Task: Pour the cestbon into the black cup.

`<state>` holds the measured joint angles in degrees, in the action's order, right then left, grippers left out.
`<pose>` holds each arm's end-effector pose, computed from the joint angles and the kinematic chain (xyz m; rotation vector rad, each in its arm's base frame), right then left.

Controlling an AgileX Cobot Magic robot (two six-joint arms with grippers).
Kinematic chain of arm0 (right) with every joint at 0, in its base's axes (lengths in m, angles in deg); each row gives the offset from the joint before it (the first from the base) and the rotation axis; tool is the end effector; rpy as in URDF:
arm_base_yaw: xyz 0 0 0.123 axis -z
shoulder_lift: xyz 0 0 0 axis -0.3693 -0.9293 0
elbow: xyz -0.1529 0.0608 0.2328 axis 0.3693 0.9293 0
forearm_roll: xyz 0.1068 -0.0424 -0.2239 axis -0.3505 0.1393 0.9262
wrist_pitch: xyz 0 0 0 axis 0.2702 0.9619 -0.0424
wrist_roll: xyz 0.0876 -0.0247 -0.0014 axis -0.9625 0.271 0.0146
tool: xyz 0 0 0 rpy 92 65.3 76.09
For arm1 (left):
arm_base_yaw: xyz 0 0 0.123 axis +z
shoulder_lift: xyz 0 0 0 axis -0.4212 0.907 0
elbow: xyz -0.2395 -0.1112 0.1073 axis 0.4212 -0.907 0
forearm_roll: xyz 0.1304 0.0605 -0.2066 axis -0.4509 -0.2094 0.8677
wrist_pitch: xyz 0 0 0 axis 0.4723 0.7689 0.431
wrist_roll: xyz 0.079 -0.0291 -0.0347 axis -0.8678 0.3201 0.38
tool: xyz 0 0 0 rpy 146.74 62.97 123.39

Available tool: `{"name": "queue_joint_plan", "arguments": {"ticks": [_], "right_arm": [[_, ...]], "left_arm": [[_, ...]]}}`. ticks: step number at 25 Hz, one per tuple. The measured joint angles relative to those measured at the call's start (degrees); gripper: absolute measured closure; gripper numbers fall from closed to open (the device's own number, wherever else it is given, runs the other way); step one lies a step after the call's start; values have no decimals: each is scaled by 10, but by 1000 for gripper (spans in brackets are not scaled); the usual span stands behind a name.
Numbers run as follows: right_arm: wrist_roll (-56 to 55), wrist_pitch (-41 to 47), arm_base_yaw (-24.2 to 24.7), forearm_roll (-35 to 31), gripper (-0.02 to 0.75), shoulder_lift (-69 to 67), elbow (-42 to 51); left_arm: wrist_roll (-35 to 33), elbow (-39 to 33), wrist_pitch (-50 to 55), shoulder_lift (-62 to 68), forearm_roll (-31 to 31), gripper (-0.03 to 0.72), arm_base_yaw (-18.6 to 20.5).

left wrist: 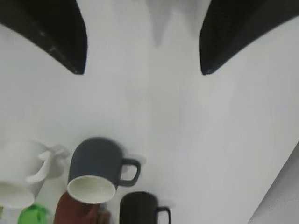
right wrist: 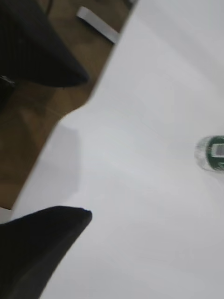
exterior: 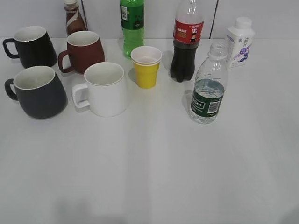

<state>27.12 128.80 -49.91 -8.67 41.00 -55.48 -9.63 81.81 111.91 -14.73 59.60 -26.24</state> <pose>0.0063 0.0069 0.2806 -0.5284 2.0998 0.3327 -0.0122 0.0009 0.2854 -0.0217 2.0316 -0.0318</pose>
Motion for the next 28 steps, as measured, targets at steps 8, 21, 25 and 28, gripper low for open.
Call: {"name": "queue_joint_plan", "arguments": {"ticks": [8, 21, 25, 28], "right_arm": [[-5, -15, 0, 6, 144, 25, 7], [-6, -20, 201, 5, 145, 32, 7], [-6, -21, 229, 5, 145, 61, 7], [-6, -22, 235, 5, 145, 64, 7]], "left_arm": [[-1, -9, -15, 0, 5, 125, 0], [-2, -9, -16, 0, 5, 125, 0], [-2, -9, -15, 0, 5, 125, -8], [-2, -9, -16, 0, 5, 125, -11]]}}
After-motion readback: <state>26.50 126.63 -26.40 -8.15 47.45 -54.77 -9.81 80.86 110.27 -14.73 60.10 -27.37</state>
